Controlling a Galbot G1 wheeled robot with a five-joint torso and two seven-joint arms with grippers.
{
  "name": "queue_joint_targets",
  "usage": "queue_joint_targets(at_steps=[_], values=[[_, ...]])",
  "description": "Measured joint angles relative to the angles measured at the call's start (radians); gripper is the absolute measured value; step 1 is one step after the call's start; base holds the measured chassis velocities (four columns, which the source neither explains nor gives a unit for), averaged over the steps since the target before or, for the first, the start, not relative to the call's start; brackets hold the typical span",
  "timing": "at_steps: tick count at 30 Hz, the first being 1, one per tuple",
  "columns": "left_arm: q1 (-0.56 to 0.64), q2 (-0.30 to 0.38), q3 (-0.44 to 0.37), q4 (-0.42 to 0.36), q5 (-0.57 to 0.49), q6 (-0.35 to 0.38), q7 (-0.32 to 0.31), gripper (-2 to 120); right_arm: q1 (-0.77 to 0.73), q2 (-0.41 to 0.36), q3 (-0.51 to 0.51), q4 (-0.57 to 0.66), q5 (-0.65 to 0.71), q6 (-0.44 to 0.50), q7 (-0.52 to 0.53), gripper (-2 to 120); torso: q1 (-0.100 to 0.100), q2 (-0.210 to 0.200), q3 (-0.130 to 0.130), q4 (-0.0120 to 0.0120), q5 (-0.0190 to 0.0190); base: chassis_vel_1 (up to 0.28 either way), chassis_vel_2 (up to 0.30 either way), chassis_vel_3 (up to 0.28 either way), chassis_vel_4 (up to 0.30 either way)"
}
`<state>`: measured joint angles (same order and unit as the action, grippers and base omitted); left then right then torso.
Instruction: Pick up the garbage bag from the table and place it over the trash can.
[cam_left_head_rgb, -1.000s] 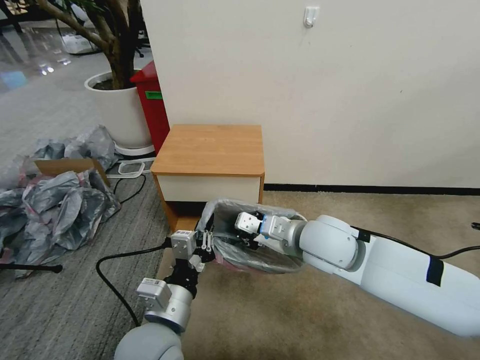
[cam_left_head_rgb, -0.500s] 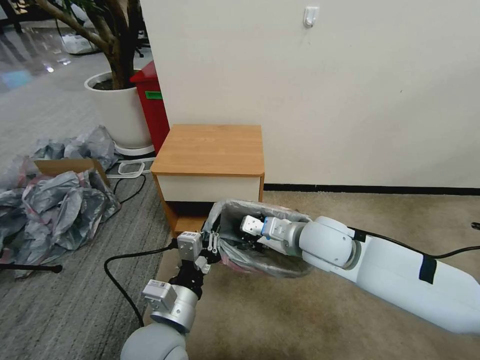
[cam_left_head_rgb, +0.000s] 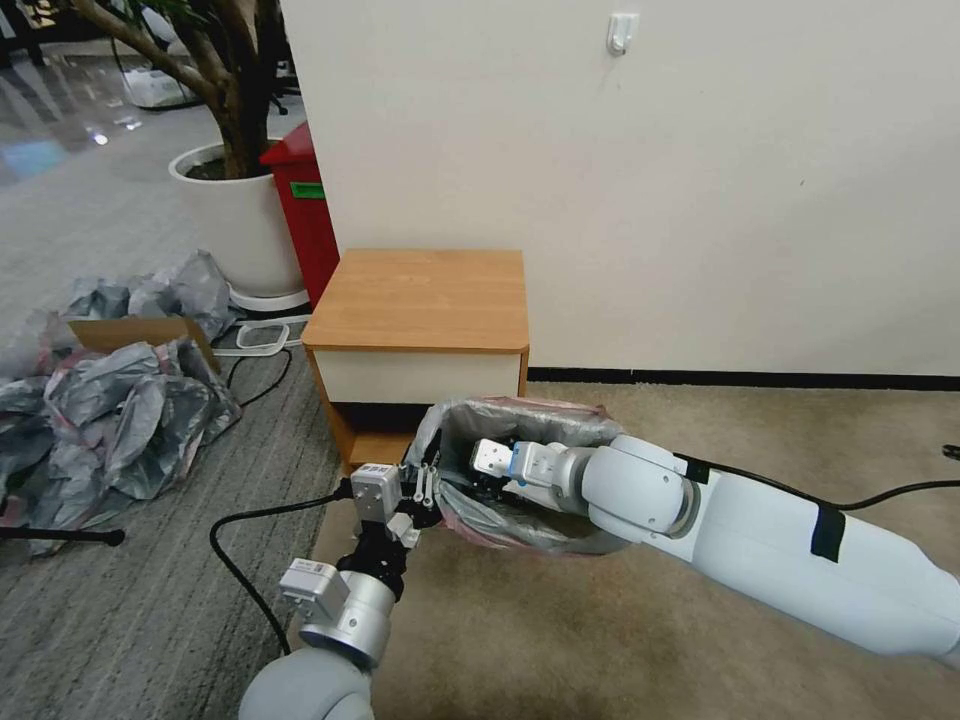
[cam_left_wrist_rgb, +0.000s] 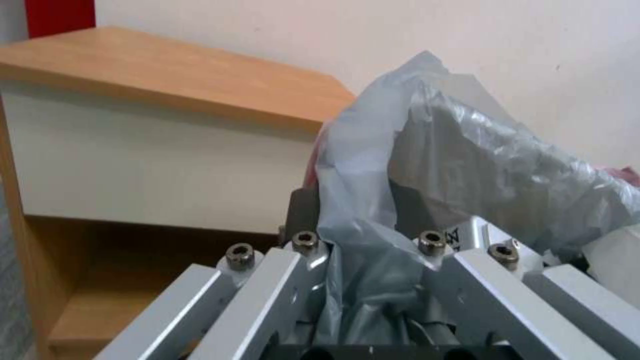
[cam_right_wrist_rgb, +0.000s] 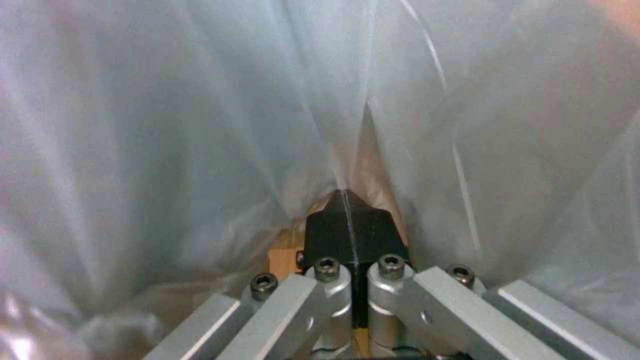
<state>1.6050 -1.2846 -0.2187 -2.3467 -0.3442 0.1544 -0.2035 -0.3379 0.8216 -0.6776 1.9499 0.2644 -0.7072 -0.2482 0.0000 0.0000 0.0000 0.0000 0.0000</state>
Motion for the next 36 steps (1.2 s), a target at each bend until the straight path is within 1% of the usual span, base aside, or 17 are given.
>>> queue_joint_targets(at_steps=[4, 15, 17, 19, 21, 27, 31, 32, 35, 36], values=[[-0.003, -0.003, 0.002, -0.004, -0.036, 0.022, -0.018, 10, -0.009, -0.008, -0.002, -0.001, -0.008, 0.000, -0.001, 0, 0.000, 0.000, 0.000, -0.0001, 0.0000, 0.000, 0.000, 0.000, 0.000], [-0.019, -0.007, -0.006, -0.004, -0.084, 0.038, -0.044, 10, -0.018, -0.014, -0.003, 0.001, -0.015, 0.000, -0.008, 0, 0.000, 0.000, 0.000, -0.0001, -0.0001, 0.000, 0.000, 0.000, 0.000], [-0.023, -0.006, -0.014, -0.004, -0.091, 0.040, -0.045, 10, -0.024, -0.012, 0.010, 0.016, -0.012, 0.000, -0.005, 0, 0.000, 0.000, 0.000, -0.0001, 0.0001, 0.000, 0.000, 0.000, 0.000], [-0.026, -0.006, -0.018, 0.001, -0.097, 0.040, -0.045, 10, -0.025, -0.013, 0.018, 0.035, -0.001, 0.000, -0.002, 0, 0.000, 0.000, 0.000, 0.0000, 0.0000, 0.000, 0.000, 0.000, 0.000], [-0.033, -0.007, -0.025, 0.015, -0.112, 0.041, -0.047, 10, -0.025, -0.022, 0.027, 0.074, 0.039, 0.000, 0.018, 0, 0.000, 0.000, 0.000, -0.0001, -0.0001, 0.000, 0.000, 0.000, 0.000], [-0.045, -0.011, -0.036, 0.045, -0.127, 0.041, -0.049, 10, -0.027, -0.036, 0.056, 0.111, 0.102, 0.000, 0.056, 0, 0.000, 0.000, 0.000, 0.0000, -0.0001, 0.000, 0.000, 0.000, 0.000], [-0.050, -0.018, -0.037, 0.068, -0.153, 0.041, -0.051, 10, -0.043, -0.058, 0.108, 0.148, 0.150, 0.000, 0.069, 0, 0.000, 0.000, 0.000, 0.0000, -0.0001, 0.000, 0.000, 0.000, 0.000], [-0.050, -0.018, -0.037, 0.068, -0.153, 0.041, -0.051, 10, -0.043, -0.058, 0.108, 0.148, 0.150, 0.000, 0.069, 0, 0.000, 0.000, 0.000, 0.0000, -0.0001, 0.000, 0.000, 0.000, 0.000], [-0.056, -0.027, -0.043, 0.087, -0.180, 0.040, -0.052, 10, -0.081, -0.080, 0.165, 0.182, 0.196, 0.000, 0.077, 0, 0.000, 0.000, 0.000, 0.0000, 0.0000, 0.000, 0.000, 0.000, 0.000], [-0.056, -0.027, -0.043, 0.087, -0.180, 0.040, -0.052, 10, -0.081, -0.080, 0.165, 0.182, 0.196, 0.000, 0.077, 0, 0.000, 0.000, 0.000, 0.0000, 0.0000, 0.000, 0.000, 0.000, 0.000]])
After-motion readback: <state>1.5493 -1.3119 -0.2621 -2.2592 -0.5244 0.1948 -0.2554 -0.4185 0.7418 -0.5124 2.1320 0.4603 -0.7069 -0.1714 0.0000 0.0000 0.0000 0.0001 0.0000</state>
